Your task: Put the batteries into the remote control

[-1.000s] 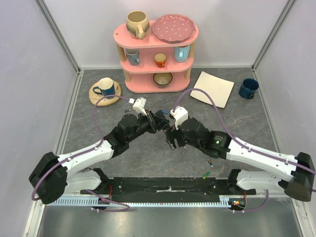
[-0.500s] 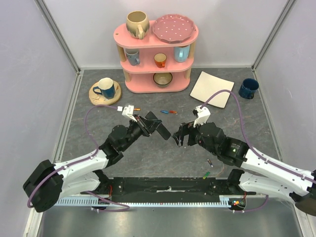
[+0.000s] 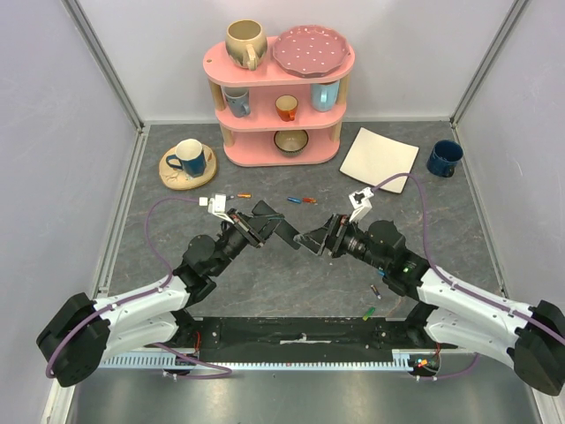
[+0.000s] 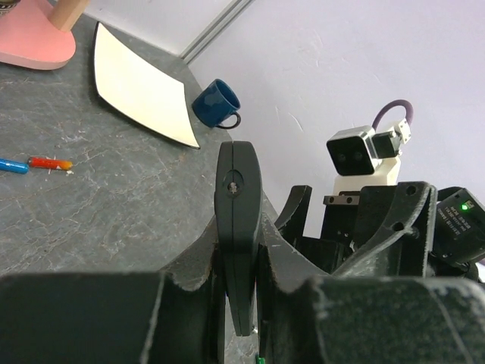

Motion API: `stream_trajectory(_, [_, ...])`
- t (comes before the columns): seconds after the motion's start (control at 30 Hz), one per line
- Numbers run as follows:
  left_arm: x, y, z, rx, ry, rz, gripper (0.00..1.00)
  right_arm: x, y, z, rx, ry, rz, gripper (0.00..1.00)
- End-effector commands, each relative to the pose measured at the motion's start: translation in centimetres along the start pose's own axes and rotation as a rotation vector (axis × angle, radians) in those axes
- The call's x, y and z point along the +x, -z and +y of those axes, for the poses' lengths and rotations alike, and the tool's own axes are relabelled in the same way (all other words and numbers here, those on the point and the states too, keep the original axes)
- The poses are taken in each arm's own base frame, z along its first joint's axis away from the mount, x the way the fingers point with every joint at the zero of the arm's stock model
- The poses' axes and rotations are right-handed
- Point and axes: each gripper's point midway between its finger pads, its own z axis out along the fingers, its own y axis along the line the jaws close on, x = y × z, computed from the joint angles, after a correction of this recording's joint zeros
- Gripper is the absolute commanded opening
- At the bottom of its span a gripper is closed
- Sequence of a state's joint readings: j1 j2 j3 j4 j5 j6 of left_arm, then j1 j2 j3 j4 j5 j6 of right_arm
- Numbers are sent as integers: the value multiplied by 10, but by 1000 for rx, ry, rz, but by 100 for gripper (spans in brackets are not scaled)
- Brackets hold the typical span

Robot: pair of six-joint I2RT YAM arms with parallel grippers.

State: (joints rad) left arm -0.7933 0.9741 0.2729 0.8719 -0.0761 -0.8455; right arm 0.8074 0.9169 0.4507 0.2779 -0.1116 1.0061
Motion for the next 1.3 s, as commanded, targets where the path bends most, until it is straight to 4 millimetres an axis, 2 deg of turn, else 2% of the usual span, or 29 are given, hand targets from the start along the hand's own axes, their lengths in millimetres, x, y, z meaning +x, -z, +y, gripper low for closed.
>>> stream_trajectory(0.0, [-16,-3,-18,58,8,-54,2,-12,-2,41,-188,-39,-28,96])
stream_trajectory(0.33, [-17,-3,-19,69,2,-62,2,-3,-16,30,-159,-54,10,86])
stream_trajectory(1.07, [-16,2,-22,91,-5,-58,2,-3,-31,28,-157,-93,1,74])
stream_trajectory(1.27, [-16,2,-22,94,-4,-57,2,-2,-31,22,-144,-101,-3,66])
